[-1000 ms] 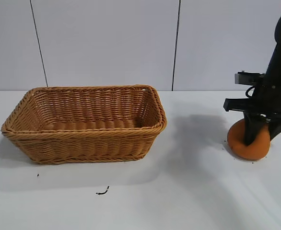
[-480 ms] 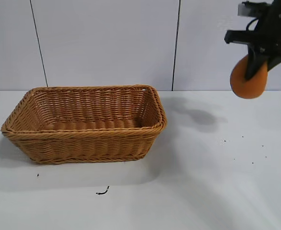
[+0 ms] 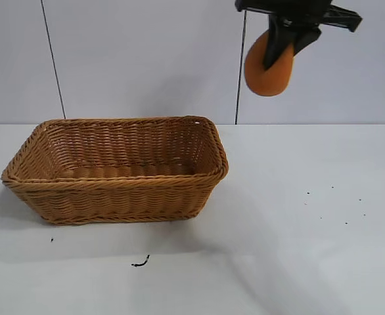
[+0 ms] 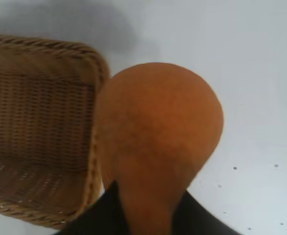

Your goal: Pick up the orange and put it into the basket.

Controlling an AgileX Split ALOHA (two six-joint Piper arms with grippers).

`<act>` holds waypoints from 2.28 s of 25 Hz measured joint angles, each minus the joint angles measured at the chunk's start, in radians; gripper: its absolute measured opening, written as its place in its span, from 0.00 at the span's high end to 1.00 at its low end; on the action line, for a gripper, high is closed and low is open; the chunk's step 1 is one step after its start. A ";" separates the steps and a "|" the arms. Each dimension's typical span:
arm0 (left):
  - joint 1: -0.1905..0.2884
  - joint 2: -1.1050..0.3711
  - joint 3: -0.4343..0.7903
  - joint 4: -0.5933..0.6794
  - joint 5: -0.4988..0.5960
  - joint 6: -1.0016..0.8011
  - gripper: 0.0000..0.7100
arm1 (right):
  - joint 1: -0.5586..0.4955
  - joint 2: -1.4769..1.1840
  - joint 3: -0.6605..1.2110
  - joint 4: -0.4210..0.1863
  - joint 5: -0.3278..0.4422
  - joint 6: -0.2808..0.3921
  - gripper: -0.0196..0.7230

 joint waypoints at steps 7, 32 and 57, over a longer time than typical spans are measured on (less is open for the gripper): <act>0.000 0.000 0.000 0.000 0.002 0.000 0.06 | 0.186 0.076 0.000 0.007 -0.156 0.049 0.92; 0.000 0.000 0.000 0.000 0.002 0.000 0.06 | 0.313 0.306 -0.013 0.045 -0.299 0.074 0.46; 0.000 0.000 0.000 0.000 0.002 0.000 0.06 | -0.114 0.286 -0.374 -0.154 0.093 0.092 0.07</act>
